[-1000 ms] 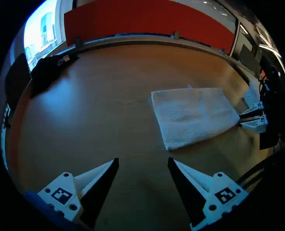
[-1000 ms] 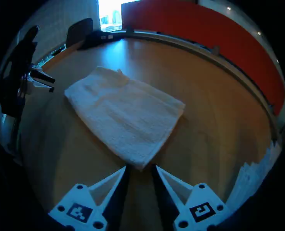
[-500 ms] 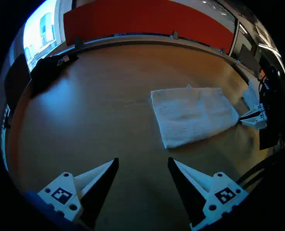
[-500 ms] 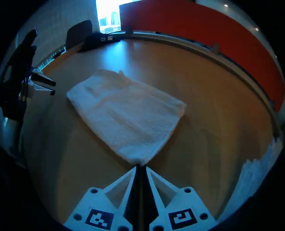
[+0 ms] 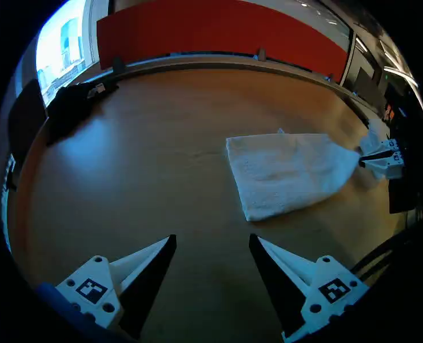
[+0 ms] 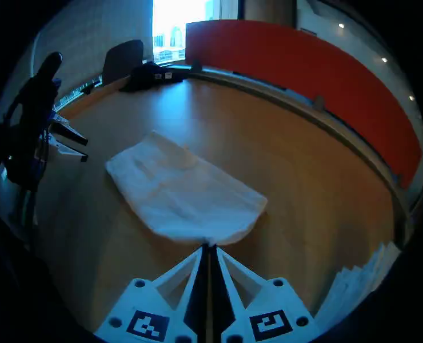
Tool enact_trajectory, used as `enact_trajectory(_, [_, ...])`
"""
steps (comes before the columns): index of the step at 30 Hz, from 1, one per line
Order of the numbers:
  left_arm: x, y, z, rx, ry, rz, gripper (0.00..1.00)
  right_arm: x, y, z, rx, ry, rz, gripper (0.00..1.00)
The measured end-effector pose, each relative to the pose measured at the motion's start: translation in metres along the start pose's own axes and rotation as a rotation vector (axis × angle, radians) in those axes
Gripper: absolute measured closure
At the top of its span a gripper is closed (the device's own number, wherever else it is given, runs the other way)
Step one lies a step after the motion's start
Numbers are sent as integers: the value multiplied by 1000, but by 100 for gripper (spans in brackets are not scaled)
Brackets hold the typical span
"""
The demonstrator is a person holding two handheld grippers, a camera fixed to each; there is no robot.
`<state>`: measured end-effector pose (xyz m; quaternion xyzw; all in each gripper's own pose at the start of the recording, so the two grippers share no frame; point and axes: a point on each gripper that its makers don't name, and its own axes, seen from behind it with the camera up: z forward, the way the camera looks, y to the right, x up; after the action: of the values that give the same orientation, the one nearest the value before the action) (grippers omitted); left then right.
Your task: Fold towel
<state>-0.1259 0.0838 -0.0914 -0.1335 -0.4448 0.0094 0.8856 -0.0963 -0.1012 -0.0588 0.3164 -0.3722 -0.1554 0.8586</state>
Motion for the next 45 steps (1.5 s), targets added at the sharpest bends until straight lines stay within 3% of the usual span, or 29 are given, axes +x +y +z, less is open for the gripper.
enact_trajectory(14, [-1, 1, -5, -8, 7, -14, 6, 88, -14, -10, 21, 107, -130, 92])
enact_trajectory(26, [-2, 1, -10, -7, 13, -29, 6, 104, -27, -5, 49, 113, -167, 91])
enact_trajectory(36, [-7, -10, -22, 19, 26, -50, 6, 128, -62, 13, 113, 107, -264, 91])
enact_trajectory(45, [-13, -21, -38, 31, 42, -97, 6, 138, -107, 49, 199, 73, -341, 90])
